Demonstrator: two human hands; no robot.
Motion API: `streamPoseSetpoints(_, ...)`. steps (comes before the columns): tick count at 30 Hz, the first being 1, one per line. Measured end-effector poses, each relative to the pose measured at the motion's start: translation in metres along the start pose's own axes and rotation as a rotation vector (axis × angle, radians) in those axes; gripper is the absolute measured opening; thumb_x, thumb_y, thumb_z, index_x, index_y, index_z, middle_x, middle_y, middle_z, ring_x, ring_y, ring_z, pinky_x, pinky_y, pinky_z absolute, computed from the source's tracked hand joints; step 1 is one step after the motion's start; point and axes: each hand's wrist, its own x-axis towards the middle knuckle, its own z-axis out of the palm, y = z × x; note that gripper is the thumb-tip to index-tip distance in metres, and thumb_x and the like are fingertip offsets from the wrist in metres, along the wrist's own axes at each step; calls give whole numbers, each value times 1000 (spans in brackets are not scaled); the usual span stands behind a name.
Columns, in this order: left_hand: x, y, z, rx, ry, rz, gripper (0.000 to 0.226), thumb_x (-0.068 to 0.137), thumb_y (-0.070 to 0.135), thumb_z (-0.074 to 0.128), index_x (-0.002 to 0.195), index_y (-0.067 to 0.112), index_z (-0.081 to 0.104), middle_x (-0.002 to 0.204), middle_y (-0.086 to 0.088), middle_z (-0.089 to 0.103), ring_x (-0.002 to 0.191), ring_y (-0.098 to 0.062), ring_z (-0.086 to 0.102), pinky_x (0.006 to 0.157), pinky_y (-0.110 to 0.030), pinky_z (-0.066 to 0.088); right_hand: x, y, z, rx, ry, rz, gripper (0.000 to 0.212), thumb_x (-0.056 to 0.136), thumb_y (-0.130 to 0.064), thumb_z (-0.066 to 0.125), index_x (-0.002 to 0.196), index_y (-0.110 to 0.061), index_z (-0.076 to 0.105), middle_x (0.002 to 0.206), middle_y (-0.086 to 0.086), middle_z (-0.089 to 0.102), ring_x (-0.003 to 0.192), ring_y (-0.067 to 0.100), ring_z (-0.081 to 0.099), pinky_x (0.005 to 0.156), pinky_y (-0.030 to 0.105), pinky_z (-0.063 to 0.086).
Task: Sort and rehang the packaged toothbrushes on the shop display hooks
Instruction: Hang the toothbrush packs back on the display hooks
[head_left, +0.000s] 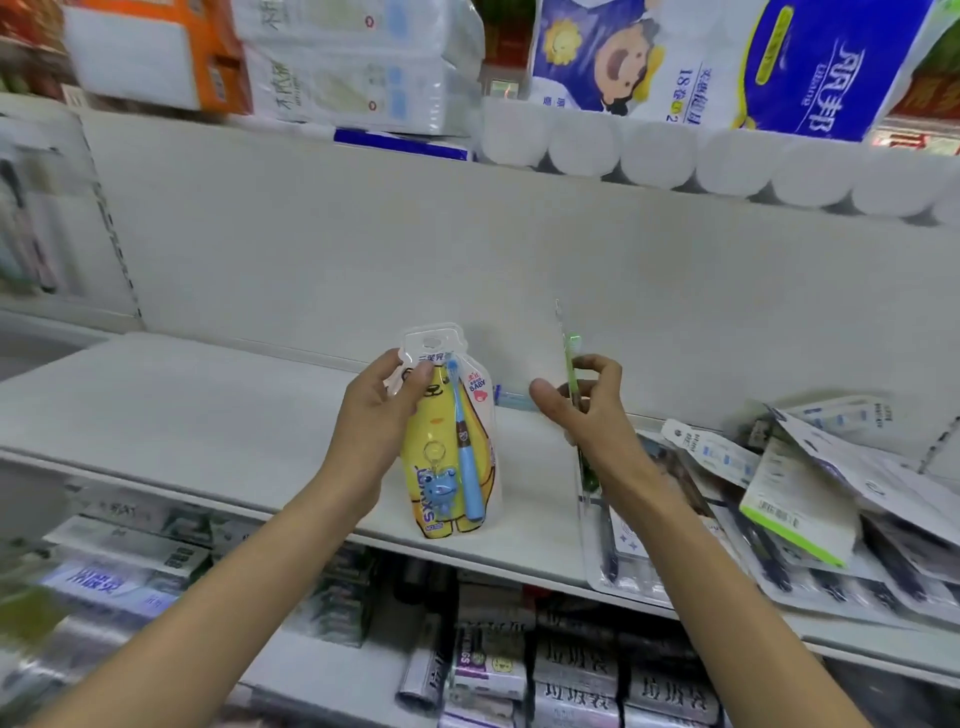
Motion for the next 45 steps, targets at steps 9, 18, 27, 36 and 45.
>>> streamPoseSetpoints(9,-5,9,-62,65,129,-69,23,95,12,51,93,20,71,80,-2,73,70,-17,68,64,-29,53,2,-1,71,289,-144,37,27,94,-31,65,118,-23,56,112,-3,71,105,17,68,91,36,54)
streamPoseSetpoints(18,-29,21,-163,113,262,62,16,95,4,60,96,16,70,85,4,76,73,-10,70,63,-23,54,-7,-28,149,305,-256,-80,16,95,-6,63,110,-10,58,101,3,76,86,13,73,69,24,57)
streamPoseSetpoints(27,-70,38,-296,152,448,144,17,90,6,68,103,17,72,96,-1,78,86,-18,74,74,-31,59,-33,-71,257,361,-351,-172,16,90,1,66,104,-5,61,83,-4,76,74,7,71,64,19,55)
streamPoseSetpoints(36,-116,64,-450,139,553,143,16,88,7,69,102,14,72,91,-6,78,77,-18,75,62,-25,59,-70,-115,397,372,-415,-180,18,88,-1,71,104,-5,64,94,9,77,80,18,72,72,29,60)
streamPoseSetpoints(45,-158,79,-595,139,646,130,24,84,12,72,107,9,72,96,-13,77,82,-29,75,72,-38,60,-107,-149,542,361,-497,-183,17,85,0,73,97,-4,62,89,7,76,76,17,72,69,29,59)
